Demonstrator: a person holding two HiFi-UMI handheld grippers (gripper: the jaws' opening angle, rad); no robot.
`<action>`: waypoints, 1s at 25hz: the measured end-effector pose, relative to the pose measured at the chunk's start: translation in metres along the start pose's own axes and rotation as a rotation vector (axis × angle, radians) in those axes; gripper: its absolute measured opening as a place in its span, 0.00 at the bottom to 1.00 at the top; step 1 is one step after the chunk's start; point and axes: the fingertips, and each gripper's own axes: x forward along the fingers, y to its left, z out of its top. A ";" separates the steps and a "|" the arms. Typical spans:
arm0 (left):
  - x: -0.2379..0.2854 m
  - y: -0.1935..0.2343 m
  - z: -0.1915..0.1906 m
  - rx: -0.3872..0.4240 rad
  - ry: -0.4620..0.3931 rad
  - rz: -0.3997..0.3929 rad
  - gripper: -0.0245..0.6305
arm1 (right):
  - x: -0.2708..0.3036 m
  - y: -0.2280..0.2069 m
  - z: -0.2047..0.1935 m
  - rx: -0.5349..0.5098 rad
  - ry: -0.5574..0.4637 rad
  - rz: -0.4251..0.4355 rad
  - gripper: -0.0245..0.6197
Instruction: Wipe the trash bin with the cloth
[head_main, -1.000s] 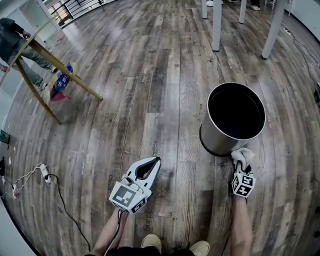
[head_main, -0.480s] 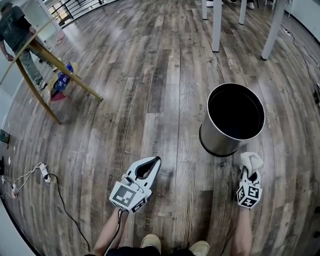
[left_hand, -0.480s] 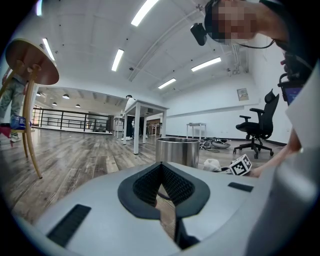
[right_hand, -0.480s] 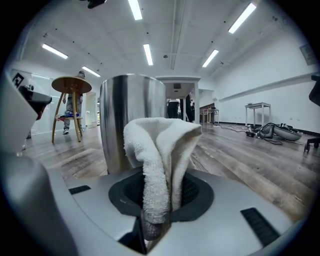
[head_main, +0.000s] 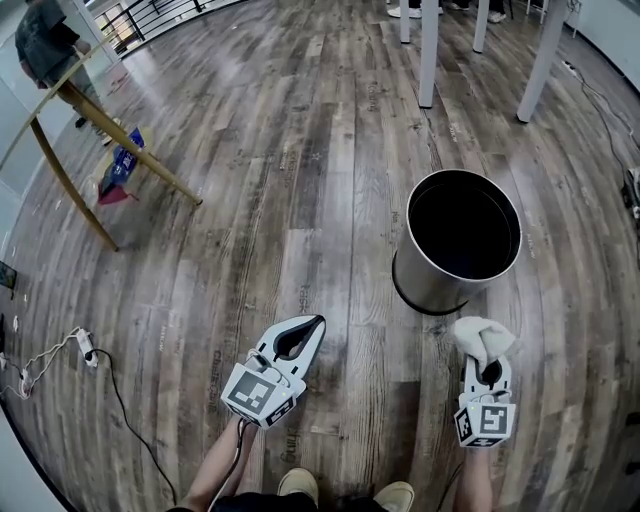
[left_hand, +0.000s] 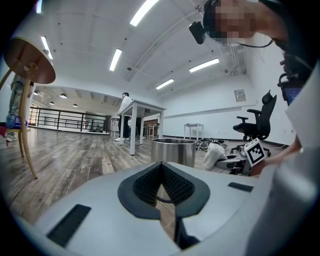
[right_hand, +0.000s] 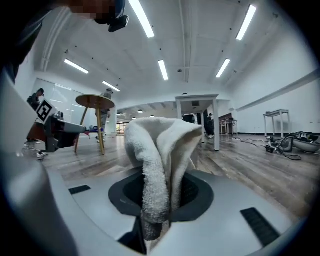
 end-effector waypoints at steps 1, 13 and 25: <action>0.001 -0.003 0.000 -0.001 -0.002 -0.007 0.04 | 0.001 0.015 0.005 -0.002 -0.007 0.033 0.17; 0.000 -0.012 0.003 -0.004 -0.008 -0.024 0.04 | 0.009 0.095 0.026 0.017 -0.035 0.187 0.17; -0.013 -0.033 0.084 0.029 0.007 -0.069 0.04 | -0.021 0.089 0.110 0.001 0.010 0.206 0.17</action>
